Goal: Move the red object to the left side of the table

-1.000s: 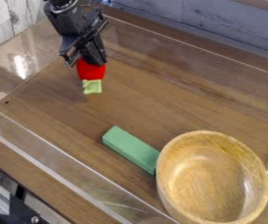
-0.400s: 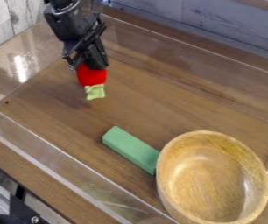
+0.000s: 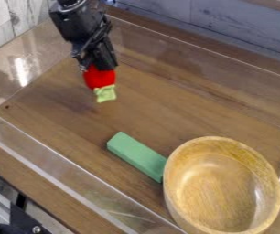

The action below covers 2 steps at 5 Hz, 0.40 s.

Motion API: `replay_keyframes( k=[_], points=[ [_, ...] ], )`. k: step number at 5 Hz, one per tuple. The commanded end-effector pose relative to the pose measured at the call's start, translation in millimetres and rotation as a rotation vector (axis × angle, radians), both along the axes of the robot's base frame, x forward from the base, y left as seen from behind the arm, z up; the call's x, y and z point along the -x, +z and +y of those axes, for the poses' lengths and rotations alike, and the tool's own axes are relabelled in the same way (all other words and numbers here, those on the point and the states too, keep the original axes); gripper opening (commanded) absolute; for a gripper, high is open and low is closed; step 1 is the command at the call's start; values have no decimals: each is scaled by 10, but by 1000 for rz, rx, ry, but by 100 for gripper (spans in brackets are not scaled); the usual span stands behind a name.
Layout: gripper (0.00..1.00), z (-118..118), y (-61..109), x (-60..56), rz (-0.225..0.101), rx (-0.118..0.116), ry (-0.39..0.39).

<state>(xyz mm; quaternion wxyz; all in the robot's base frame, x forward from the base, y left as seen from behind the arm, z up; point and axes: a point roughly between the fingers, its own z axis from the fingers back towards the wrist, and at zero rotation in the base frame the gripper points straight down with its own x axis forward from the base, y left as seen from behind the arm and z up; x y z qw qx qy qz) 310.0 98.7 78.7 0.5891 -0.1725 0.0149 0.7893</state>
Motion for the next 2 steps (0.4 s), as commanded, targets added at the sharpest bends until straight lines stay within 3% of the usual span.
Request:
replay_keyframes(
  k=[1, 2],
  points=[
    [0, 89, 434, -11, -60, -17, 46],
    [0, 165, 616, 59, -46, 8, 109]
  ],
)
